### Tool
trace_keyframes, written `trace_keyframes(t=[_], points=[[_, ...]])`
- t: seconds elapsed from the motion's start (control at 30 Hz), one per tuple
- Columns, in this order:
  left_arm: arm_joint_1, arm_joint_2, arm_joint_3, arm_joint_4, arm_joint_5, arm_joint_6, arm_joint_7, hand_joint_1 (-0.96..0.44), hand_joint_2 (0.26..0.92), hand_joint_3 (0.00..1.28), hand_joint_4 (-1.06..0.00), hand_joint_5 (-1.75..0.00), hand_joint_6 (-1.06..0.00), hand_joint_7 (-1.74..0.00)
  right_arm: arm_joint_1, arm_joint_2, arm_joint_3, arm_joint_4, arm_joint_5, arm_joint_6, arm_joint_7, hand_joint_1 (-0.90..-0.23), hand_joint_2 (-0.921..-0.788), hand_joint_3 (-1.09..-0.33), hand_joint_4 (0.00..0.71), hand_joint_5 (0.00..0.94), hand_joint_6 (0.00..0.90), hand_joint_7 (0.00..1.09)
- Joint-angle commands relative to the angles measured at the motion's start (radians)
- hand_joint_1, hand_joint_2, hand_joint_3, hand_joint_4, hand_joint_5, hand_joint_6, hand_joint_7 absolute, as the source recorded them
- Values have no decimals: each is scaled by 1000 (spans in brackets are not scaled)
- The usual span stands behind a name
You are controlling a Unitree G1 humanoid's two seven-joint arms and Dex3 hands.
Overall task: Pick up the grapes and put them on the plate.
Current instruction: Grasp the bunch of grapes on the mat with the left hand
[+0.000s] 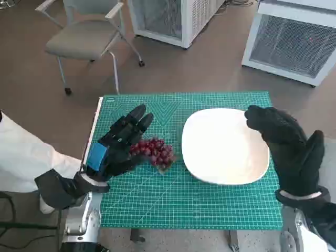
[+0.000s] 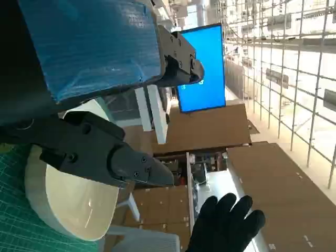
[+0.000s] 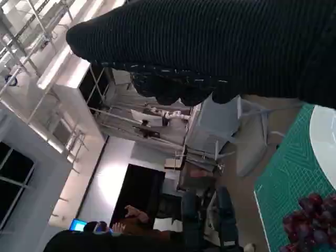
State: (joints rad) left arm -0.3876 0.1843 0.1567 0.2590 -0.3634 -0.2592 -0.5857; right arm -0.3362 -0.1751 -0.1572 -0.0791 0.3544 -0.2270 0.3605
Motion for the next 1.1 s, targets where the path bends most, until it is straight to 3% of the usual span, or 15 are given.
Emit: trace_keyframes(t=[0.03, 1.1], points=[[10, 3, -4, -5, 7, -3, 3, -467, 906, 0, -275, 0, -389, 0, 12, -2, -6, 16, 9, 8, 4, -491, -921, -571, 387, 559, 188, 932], [3, 5, -5, 0, 8, -1, 7, -463, 906, 0, -265, 0, -387, 0, 14, 3, 0, 6, 4, 16, -3, -493, -921, -569, 386, 564, 198, 930]])
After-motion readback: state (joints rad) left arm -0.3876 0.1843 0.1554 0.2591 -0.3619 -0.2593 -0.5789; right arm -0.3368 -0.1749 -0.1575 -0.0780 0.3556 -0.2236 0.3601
